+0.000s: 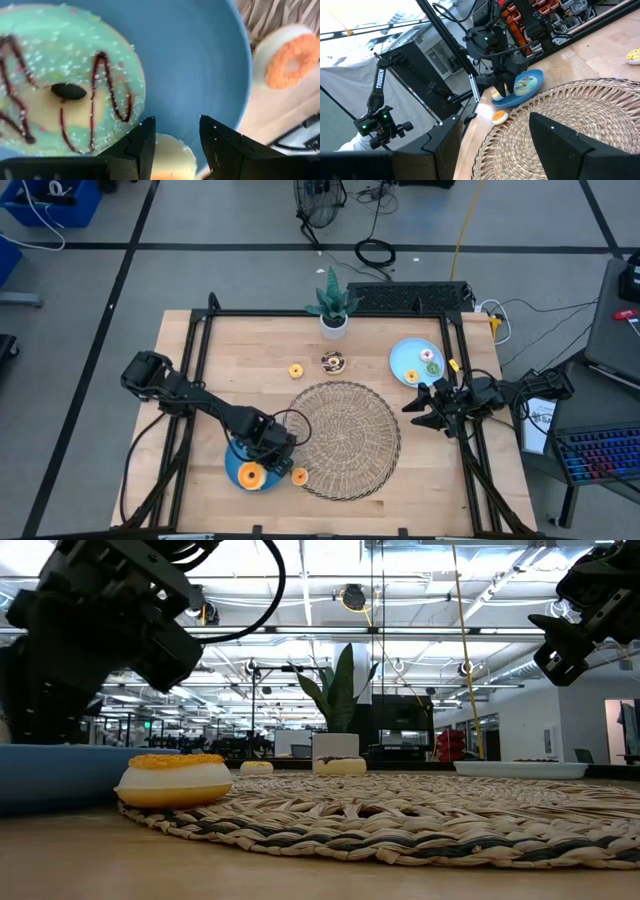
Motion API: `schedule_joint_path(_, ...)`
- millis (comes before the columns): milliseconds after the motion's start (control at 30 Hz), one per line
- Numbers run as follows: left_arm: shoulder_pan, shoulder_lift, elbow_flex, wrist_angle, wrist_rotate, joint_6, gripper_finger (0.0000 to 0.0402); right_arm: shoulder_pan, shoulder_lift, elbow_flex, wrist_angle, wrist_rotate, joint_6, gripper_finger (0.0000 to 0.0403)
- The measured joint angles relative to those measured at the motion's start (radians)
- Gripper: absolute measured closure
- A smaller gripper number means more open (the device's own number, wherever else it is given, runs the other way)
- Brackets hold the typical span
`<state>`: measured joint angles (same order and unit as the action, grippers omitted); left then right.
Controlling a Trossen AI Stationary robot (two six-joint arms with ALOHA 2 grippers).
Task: Pick & Place donuts
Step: Put the large white donut on the blue plate
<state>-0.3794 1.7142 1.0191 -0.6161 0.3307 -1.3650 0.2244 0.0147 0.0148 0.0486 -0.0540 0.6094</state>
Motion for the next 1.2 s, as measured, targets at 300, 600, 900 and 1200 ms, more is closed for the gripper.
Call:
schedule_joint_path(300, -0.027, -0.028, 0.147, -0.337, -0.085, -0.010, 0.0248, 0.000, 0.000, 0.000, 0.000, 0.000, 0.000, 0.0183)
schedule_joint_path(600, -0.086, -0.032, 0.317, -0.562, -0.210, -0.044, 0.0247, 0.000, 0.000, 0.000, 0.000, 0.000, 0.000, 0.0183)
schedule_joint_path(900, -0.209, -0.032, 0.269, -0.549, -0.196, -0.133, 0.0247, 0.000, 0.000, 0.000, 0.000, 0.000, 0.000, 0.0183)
schedule_joint_path(1200, -0.307, -0.031, 0.214, -0.536, -0.452, -0.272, 0.0247, 0.000, 0.000, 0.000, 0.000, 0.000, 0.000, 0.0183)
